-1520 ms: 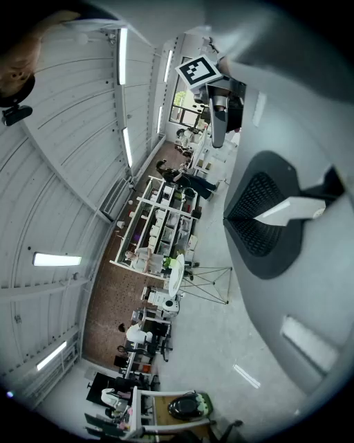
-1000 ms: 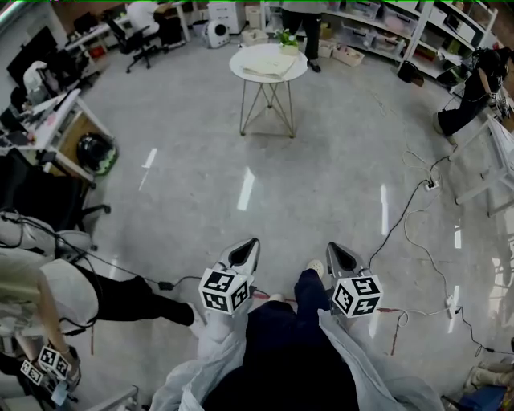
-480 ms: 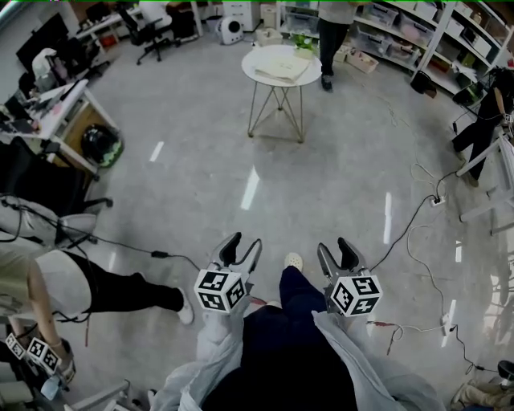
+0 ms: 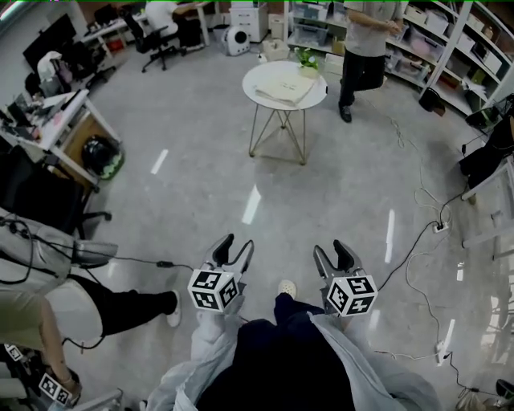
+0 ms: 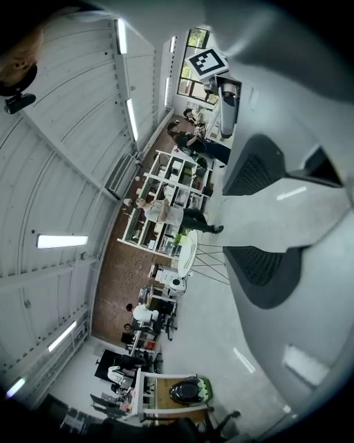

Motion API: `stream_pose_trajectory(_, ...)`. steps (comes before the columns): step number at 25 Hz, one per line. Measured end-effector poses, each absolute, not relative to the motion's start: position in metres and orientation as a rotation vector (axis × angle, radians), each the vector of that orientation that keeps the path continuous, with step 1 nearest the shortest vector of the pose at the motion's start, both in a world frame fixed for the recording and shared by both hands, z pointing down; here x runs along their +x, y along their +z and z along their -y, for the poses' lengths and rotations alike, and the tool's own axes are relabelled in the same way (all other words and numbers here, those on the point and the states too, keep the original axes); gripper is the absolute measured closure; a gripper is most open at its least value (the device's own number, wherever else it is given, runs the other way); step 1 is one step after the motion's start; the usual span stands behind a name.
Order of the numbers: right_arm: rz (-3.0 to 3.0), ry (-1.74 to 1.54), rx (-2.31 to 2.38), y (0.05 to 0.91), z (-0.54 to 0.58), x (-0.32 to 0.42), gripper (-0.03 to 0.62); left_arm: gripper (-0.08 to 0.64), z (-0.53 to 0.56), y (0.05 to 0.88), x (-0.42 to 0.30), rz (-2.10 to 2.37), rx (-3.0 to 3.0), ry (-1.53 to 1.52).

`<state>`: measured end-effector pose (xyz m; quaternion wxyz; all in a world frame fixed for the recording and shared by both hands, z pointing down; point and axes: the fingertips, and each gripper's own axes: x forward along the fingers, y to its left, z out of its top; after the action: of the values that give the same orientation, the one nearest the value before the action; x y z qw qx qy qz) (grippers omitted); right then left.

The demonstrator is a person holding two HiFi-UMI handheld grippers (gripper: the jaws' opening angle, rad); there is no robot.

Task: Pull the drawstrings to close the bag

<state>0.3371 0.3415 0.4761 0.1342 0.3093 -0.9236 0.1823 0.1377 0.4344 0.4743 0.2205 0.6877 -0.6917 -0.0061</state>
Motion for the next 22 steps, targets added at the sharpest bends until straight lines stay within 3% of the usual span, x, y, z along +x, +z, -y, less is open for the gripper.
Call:
stream_pose_trajectory(12, 2.689, 0.51, 0.832, 0.484, -0.241, 0.309, 0.354, 0.333, -0.34, 0.479, 0.111, 1.961, 1.865, -0.028)
stream_pose_trajectory(22, 2.648, 0.58, 0.768, 0.501, -0.244, 0.3, 0.354, 0.333, -0.346, 0.502, 0.109, 1.934, 1.774, 0.006)
